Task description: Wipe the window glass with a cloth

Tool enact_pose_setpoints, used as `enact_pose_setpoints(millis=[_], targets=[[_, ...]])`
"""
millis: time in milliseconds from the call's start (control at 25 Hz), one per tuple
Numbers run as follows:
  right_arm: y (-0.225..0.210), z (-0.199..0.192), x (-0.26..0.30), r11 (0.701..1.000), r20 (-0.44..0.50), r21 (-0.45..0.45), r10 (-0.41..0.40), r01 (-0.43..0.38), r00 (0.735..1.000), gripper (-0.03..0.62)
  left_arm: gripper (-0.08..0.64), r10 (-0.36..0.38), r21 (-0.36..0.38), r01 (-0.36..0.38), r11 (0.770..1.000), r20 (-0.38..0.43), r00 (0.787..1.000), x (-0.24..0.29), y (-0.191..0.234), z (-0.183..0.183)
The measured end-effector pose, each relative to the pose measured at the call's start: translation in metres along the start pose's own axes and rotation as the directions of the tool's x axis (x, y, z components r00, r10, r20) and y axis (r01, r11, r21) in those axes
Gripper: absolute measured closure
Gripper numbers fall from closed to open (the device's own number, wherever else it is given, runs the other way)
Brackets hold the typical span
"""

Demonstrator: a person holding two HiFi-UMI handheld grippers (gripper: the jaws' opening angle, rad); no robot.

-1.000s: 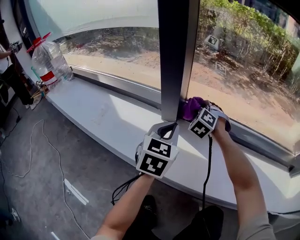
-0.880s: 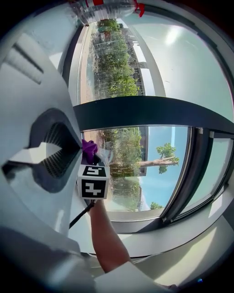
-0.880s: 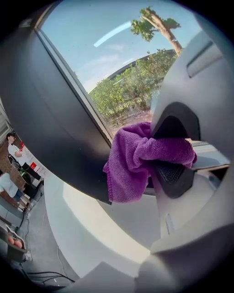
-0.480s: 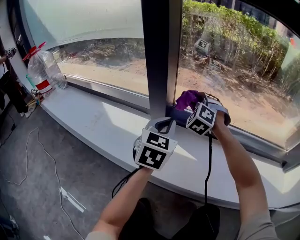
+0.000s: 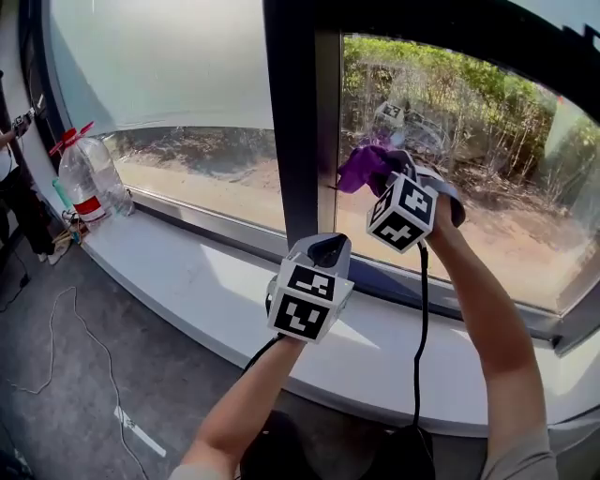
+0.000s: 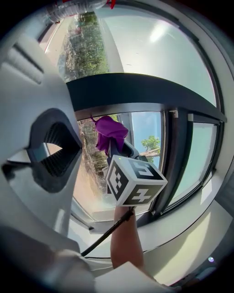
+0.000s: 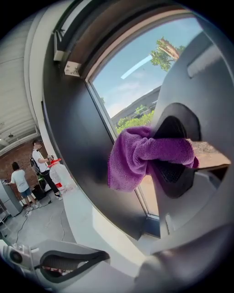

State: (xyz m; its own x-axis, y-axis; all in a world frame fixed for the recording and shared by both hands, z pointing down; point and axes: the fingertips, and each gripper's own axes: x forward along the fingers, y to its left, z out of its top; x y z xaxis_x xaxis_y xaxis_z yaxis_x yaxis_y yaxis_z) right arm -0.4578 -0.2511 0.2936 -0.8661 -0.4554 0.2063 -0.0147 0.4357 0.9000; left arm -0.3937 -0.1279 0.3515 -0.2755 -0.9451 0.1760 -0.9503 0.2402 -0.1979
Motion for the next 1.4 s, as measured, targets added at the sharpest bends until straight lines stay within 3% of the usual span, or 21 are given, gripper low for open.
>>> enact_pose_setpoints(millis=[400, 560, 760, 1040, 1240, 1400], targets=[[-0.124, 0.054, -0.037, 0.981, 0.073, 0.039, -0.190, 0.188, 0.979, 0.479, 0.560, -0.010, 0.052, 0.005, 0.999, 0.098, 0.995, 0.002, 0.007, 0.067], [-0.170, 0.070, -0.050, 0.949, 0.117, 0.147, -0.298, 0.280, 0.947, 0.479, 0.560, -0.033, 0.065, 0.025, 0.998, 0.120, 0.992, 0.008, 0.000, 0.082], [-0.203, 0.054, -0.073, 0.912, 0.106, 0.178, -0.392, 0.371, 0.914, 0.479, 0.560, -0.067, 0.081, 0.057, 0.995, 0.122, 0.990, 0.014, -0.017, 0.090], [-0.218, 0.014, -0.103, 0.898, 0.074, 0.184, -0.417, 0.399, 0.906, 0.479, 0.560, -0.110, 0.085, 0.099, 0.991, 0.128, 0.986, 0.023, -0.049, 0.094], [-0.195, -0.002, -0.101, 0.924, 0.062, 0.108, -0.374, 0.366, 0.926, 0.480, 0.560, -0.108, 0.083, 0.099, 0.992, 0.112, 0.988, 0.025, -0.058, 0.089], [-0.166, -0.017, -0.093, 0.946, 0.065, 0.103, -0.316, 0.308, 0.947, 0.480, 0.560, -0.096, 0.073, 0.090, 0.993, 0.086, 0.992, 0.026, -0.059, 0.074]])
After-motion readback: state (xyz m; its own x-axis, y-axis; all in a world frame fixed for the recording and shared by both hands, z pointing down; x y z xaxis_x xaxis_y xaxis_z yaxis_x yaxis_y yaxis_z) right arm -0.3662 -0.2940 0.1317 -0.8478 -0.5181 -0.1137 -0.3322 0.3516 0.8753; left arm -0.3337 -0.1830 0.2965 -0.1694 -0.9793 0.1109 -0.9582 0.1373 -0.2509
